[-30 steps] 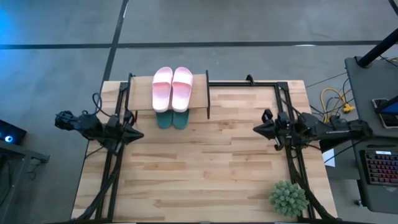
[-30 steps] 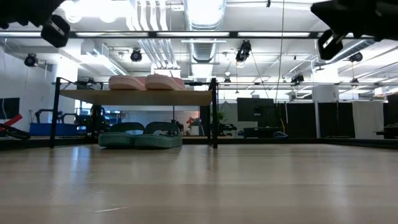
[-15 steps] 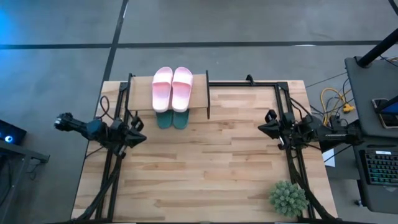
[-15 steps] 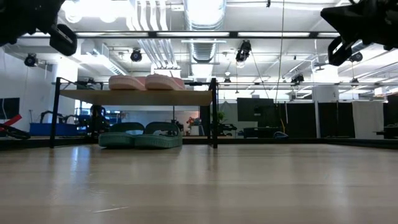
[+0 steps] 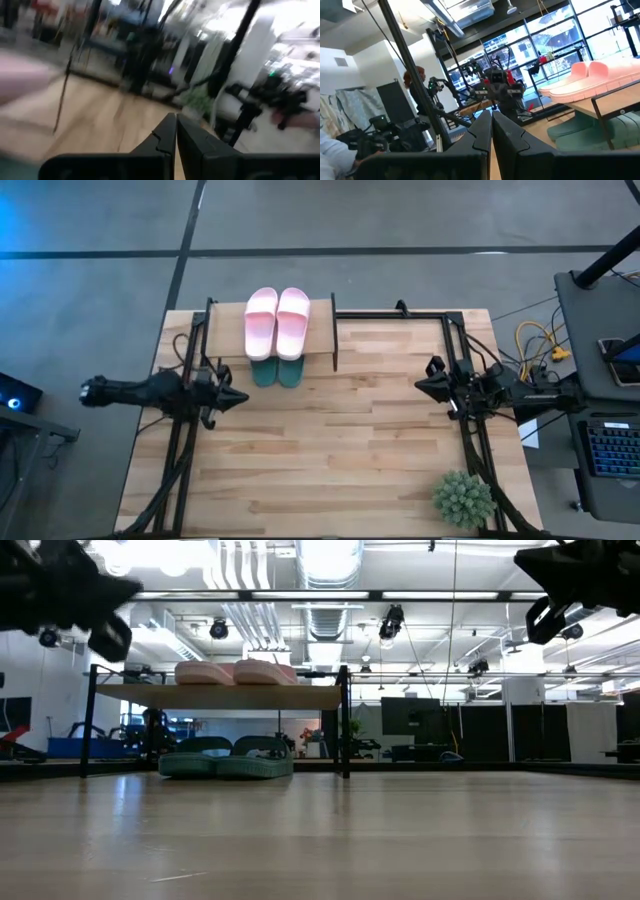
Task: Pick and place slides into the shelf
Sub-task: Return to Home Position
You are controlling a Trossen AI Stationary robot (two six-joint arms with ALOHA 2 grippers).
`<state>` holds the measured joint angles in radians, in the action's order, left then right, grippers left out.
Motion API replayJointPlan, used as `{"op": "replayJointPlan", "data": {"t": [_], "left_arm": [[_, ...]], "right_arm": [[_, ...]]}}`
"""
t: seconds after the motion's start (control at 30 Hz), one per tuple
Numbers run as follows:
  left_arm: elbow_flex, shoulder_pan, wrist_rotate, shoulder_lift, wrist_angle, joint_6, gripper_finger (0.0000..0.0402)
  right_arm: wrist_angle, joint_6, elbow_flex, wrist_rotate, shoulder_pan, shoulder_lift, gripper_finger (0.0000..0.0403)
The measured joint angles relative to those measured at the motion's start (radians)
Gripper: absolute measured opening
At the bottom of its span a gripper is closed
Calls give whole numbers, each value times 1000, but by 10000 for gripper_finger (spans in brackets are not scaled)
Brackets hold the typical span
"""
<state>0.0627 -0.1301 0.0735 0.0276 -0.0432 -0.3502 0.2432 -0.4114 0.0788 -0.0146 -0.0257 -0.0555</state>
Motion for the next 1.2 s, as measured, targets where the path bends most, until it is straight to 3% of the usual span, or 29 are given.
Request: {"op": "replayJointPlan", "data": {"t": [0.23, 0.57, 0.8, 0.9, 1.07, 1.2], "left_arm": [[25, 121, -121, 0, 72, -10, 0], [-38, 131, -78, 4, 61, -71, 0], [-38, 131, 132, 12, 37, -62, 0], [-39, 131, 216, 11, 23, -63, 0], [-40, 131, 250, 12, 16, -62, 0], [-40, 131, 250, 11, 15, -62, 0]], "right_arm": [[-8, 43, -1, 0, 0, 0, 9], [-16, 117, -59, -20, 0, 0, 9], [-24, 144, -69, -25, 0, 2, 9], [-28, 166, -69, -76, 0, 2, 9], [-39, 185, -69, -103, 0, 1, 9], [-82, 169, -69, -29, 0, 0, 9]]}}
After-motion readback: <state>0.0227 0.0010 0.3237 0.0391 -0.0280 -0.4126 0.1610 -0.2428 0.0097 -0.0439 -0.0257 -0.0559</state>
